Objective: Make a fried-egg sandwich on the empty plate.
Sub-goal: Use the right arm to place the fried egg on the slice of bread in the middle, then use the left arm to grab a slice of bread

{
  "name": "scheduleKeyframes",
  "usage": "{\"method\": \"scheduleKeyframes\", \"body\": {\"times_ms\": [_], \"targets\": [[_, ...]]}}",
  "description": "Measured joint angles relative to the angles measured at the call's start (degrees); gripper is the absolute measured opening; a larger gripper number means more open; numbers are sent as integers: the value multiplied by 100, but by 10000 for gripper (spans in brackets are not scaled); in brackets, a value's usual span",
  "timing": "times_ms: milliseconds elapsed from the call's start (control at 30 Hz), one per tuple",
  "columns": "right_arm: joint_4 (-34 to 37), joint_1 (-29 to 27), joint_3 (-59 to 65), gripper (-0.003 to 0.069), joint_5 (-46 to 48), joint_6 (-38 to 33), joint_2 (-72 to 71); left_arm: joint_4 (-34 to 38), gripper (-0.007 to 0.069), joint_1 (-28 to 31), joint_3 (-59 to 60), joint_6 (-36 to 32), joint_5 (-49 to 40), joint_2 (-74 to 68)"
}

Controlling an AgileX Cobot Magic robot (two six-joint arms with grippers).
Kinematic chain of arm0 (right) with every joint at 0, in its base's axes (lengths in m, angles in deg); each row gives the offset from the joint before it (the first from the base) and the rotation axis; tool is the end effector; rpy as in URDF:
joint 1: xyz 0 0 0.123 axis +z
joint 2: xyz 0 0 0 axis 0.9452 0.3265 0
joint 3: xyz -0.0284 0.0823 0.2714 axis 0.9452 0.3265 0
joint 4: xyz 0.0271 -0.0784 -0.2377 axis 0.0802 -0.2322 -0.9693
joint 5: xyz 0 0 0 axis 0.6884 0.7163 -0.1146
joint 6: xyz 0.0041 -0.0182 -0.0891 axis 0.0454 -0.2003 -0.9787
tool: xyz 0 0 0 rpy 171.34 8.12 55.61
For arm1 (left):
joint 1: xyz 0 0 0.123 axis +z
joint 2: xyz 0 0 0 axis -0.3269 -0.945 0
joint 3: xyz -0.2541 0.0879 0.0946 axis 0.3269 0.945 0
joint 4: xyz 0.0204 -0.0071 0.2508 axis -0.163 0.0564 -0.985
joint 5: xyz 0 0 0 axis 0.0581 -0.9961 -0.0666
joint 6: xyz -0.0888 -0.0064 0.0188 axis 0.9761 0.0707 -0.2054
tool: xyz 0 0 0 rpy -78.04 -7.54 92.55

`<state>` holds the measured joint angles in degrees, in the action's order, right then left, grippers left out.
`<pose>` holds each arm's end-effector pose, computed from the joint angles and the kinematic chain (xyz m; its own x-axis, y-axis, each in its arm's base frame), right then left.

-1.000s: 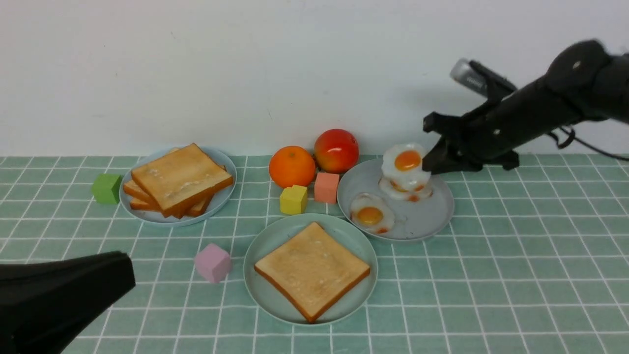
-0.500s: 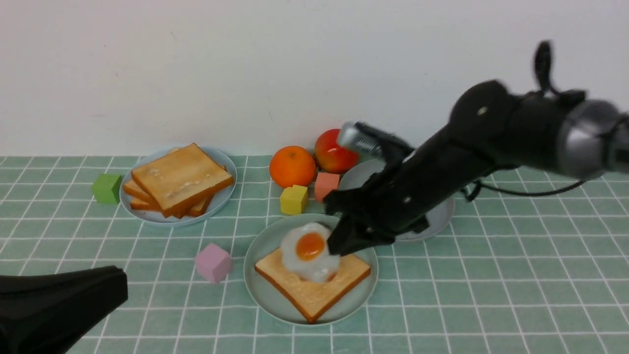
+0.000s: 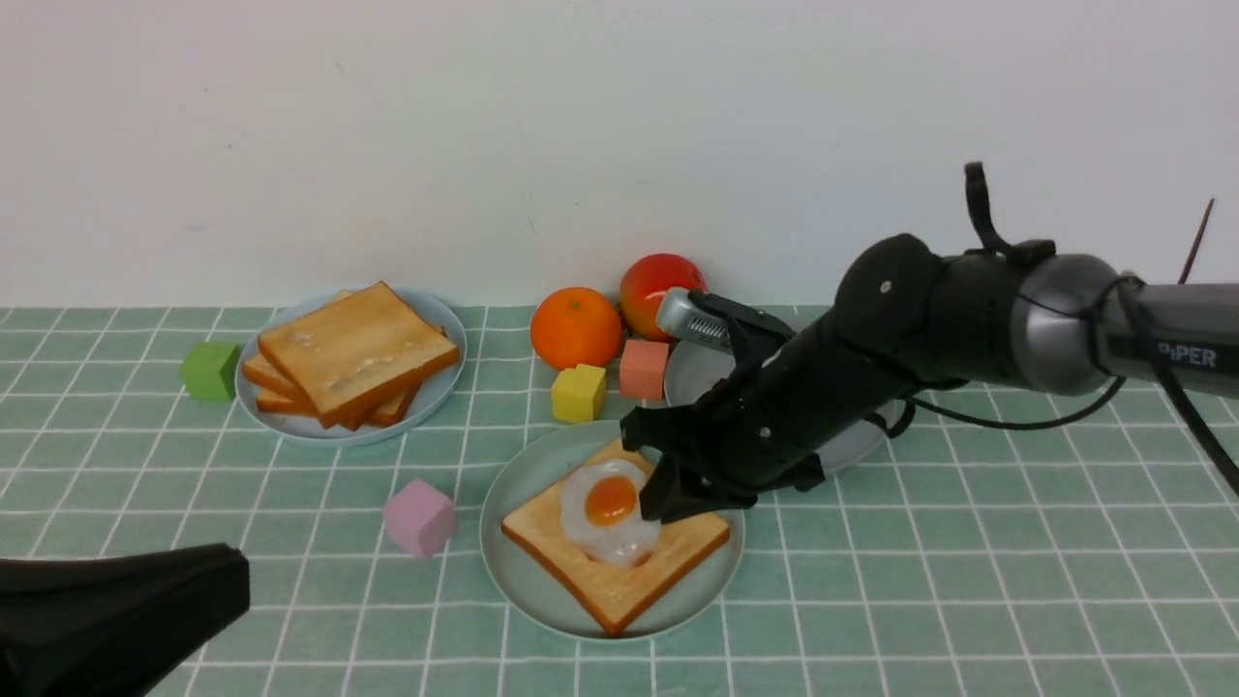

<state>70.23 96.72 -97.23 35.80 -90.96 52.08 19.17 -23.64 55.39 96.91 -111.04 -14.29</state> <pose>0.3683 0.2204 0.1773 -0.9588 -0.0361 -0.2818 -0.1891 0.8214 0.5381 0.0706 -0.0621 0.3268 -0.2535 0.0575 -0.9656 0.6328 0.7648 -0.1206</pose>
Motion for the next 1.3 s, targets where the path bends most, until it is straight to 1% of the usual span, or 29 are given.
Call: {"method": "scheduleKeyframes", "body": {"times_ms": [67, 167, 200, 233, 300, 367, 400, 467, 533, 567, 633, 667, 700, 767, 833, 900, 933, 967, 1033, 1133, 1233, 1300], "targets": [[-184, 0, 0, 134, 13, 39, 0, 0, 0, 0, 0, 0, 0, 0], [-465, 0, -41, 244, 135, 141, -11, 0, 3, 0, 4, 0, -30, 0], [-502, 0, -55, 260, 171, 149, -26, 0, 4, 0, 4, 0, -45, 0], [-651, -11, -102, 318, 341, 148, -90, 5, 4, 0, 13, 5, -110, -14], [-903, -24, -195, 382, 635, 148, -289, 5, 4, 0, 11, 138, -231, -112], [-1215, -44, -265, 404, 954, 170, -643, -1, 4, 0, -6, 426, -371, -368], [-1433, -49, -282, 402, 1094, 199, -829, -20, 4, 0, -24, 544, -443, -483], [-1898, -54, -293, 375, 1428, 343, -1320, -139, 4, 0, -172, 806, -620, -1032], [-2374, -32, -267, 316, 1798, 481, -1937, -345, -1, 0, -396, 975, -761, -1593], [-2620, 4, -215, 274, 1937, 561, -2260, -482, -11, 0, -565, 1101, -860, -1931], [-3111, 111, 27, 158, 2097, 738, -2996, -695, -13, 0, -1040, 1358, -1150, -2695], [-3143, 124, 57, 158, 2104, 759, -3062, -705, -13, 0, -1087, 1358, -1150, -2765], [-3312, 226, 295, 83, 2099, 889, -3530, -756, -13, 0, -1413, 1371, -1323, -3222], [-3462, 406, 770, 8, 1944, 1015, -4267, -774, -13, 74, -1897, 1185, -1525, -3837], [-3499, 513, 1092, -10, 1761, 1048, -4719, -694, -13, 292, -2214, 922, -1607, -4226], [-3563, 655, 1552, -10, 1528, 1048, -5440, -390, -13, 915, -2600, 349, -1685, -4706], [-3582, 673, 1613, -8, 1495, 1048, -5550, -317, -13, 979, -2666, 290, -1682, -4791], [-3642, 704, 1781, -4, 1412, 1048, -5920, -17, -13, 1446, -2892, -158, -1697, -5085], [-3722, 730, 1911, 0, 1331, 1002, -6344, 414, -13, 2104, -3215, -835, -1684, -5522], [-3771, 737, 1951, 1, 1294, 998, -6887, 833, -13, 2800, -3671, -1538, -1592, -6173], [-3774, 737, 1951, 1, 1236, 984, -7171, 873, -8, 3159, -4137, -2091, -1491, -6832], [-3774, 737, 1951, 1, 1223, 983, -7249, 725, 22, 3246, -4447, -2533, -1446, -7260]]}}
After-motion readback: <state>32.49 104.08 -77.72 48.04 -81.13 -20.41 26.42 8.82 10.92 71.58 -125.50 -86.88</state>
